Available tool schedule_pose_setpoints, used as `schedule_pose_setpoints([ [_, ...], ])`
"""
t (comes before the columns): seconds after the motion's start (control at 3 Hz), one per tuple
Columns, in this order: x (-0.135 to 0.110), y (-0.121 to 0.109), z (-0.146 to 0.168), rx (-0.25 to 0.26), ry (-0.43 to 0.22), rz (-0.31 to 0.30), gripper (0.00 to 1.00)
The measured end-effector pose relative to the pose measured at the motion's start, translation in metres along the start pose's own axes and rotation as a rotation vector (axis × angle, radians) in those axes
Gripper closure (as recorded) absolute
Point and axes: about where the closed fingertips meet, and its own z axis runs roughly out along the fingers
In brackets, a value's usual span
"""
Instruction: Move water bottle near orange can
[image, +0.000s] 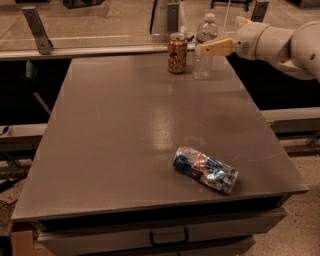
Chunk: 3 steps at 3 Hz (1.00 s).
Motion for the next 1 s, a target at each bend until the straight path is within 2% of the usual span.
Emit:
schedule_pose_setpoints([
  [0.33,-0.040,0.003,-0.067,0.045,0.022,-0.089,0.00],
  [0.67,-0.096,0.031,-0.131,0.060,0.072,-0.200,0.00],
  [1.0,-0.123,0.044,-0.142,0.063,0.070,-0.240,0.00],
])
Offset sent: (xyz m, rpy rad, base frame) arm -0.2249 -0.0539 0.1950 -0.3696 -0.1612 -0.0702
